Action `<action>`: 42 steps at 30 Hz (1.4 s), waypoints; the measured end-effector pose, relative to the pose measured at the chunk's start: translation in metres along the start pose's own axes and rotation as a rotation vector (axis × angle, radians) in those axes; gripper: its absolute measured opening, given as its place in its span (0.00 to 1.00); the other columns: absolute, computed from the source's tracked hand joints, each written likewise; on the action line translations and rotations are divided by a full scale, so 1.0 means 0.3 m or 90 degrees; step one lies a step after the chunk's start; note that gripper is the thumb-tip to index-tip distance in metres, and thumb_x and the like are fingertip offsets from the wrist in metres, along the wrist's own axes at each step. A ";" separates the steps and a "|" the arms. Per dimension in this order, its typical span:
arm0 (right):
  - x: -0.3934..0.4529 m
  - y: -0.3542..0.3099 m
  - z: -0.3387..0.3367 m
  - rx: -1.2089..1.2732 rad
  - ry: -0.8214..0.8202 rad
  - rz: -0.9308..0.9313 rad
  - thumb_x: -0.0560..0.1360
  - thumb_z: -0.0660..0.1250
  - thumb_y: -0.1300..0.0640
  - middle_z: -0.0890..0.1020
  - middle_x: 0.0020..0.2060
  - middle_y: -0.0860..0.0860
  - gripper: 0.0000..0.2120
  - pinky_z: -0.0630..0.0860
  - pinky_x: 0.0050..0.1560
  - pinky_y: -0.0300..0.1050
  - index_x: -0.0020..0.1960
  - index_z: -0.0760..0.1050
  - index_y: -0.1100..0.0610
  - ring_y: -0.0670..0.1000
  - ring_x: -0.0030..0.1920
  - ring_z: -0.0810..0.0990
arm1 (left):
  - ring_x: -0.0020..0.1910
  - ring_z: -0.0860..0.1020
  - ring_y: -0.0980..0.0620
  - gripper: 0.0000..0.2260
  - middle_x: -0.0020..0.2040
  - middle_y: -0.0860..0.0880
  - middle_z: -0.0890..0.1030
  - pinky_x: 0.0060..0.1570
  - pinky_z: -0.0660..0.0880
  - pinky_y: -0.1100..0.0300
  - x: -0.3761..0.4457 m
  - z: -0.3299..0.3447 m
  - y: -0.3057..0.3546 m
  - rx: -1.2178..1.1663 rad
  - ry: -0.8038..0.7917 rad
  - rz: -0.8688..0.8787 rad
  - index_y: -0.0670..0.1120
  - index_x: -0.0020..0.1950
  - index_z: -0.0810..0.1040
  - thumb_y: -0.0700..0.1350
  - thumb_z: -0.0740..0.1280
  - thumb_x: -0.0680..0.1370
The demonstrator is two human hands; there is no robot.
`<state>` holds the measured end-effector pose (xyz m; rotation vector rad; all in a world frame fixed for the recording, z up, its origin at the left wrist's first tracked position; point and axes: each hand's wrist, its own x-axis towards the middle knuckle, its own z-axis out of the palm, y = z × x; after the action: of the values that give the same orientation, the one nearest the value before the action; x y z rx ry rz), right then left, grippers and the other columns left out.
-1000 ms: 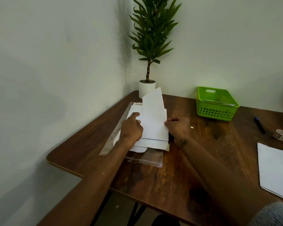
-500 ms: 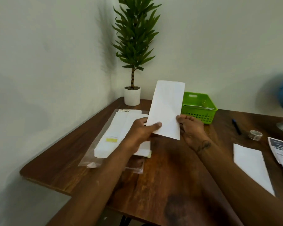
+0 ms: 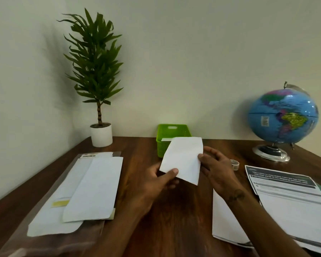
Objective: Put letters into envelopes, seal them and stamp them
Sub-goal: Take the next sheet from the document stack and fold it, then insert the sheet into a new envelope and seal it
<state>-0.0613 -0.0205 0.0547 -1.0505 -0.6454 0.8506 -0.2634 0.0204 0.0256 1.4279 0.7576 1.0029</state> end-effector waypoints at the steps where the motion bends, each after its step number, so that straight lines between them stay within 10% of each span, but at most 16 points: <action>1: 0.000 0.003 -0.010 0.025 -0.016 -0.006 0.78 0.71 0.68 0.86 0.56 0.55 0.21 0.86 0.44 0.46 0.70 0.74 0.59 0.55 0.52 0.88 | 0.48 0.86 0.51 0.23 0.51 0.53 0.85 0.47 0.83 0.58 0.013 0.001 0.002 0.077 0.023 0.042 0.50 0.65 0.76 0.55 0.75 0.74; 6: 0.000 0.006 -0.044 -0.013 -0.035 0.086 0.77 0.74 0.61 0.84 0.59 0.57 0.31 0.84 0.53 0.54 0.76 0.68 0.53 0.58 0.58 0.85 | 0.48 0.80 0.60 0.13 0.54 0.61 0.78 0.46 0.81 0.67 0.020 -0.012 -0.012 0.486 0.143 0.352 0.59 0.60 0.72 0.56 0.70 0.78; 12: -0.061 -0.004 -0.032 0.034 -0.360 0.210 0.72 0.80 0.46 0.81 0.68 0.60 0.35 0.78 0.65 0.67 0.75 0.71 0.51 0.67 0.65 0.81 | 0.50 0.81 0.51 0.12 0.59 0.52 0.80 0.49 0.83 0.59 -0.003 -0.039 -0.034 0.711 0.105 0.495 0.57 0.60 0.71 0.52 0.68 0.78; 17: -0.065 0.051 0.009 -0.070 -0.144 0.174 0.78 0.72 0.62 0.84 0.63 0.58 0.24 0.86 0.51 0.56 0.73 0.71 0.59 0.61 0.56 0.87 | 0.54 0.76 0.53 0.13 0.58 0.53 0.76 0.52 0.79 0.61 -0.010 -0.021 -0.035 0.789 0.067 0.531 0.56 0.58 0.72 0.54 0.69 0.74; 24: -0.069 0.030 -0.016 -0.221 -0.045 0.009 0.78 0.71 0.67 0.81 0.68 0.55 0.23 0.86 0.43 0.46 0.72 0.72 0.59 0.57 0.59 0.84 | 0.47 0.76 0.56 0.07 0.49 0.55 0.79 0.45 0.79 0.60 -0.035 0.001 -0.025 0.736 -0.066 0.488 0.55 0.50 0.72 0.49 0.70 0.76; 34: -0.073 0.036 0.021 0.156 -0.105 0.151 0.79 0.70 0.66 0.86 0.60 0.58 0.19 0.86 0.44 0.48 0.69 0.75 0.62 0.58 0.55 0.88 | 0.56 0.75 0.51 0.12 0.57 0.49 0.77 0.58 0.74 0.60 -0.060 -0.001 0.001 0.661 0.234 0.619 0.51 0.59 0.81 0.45 0.72 0.75; 42: -0.054 0.033 -0.007 0.165 -0.098 0.190 0.78 0.70 0.66 0.87 0.57 0.56 0.20 0.86 0.42 0.46 0.70 0.75 0.62 0.57 0.55 0.88 | 0.65 0.73 0.53 0.13 0.64 0.54 0.71 0.59 0.79 0.57 -0.069 0.037 0.024 0.335 0.287 0.408 0.57 0.59 0.79 0.59 0.69 0.77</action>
<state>-0.0711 -0.0328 0.0437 -0.8616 -0.4961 1.2504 -0.2630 -0.0037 0.0301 1.9964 0.9580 1.7480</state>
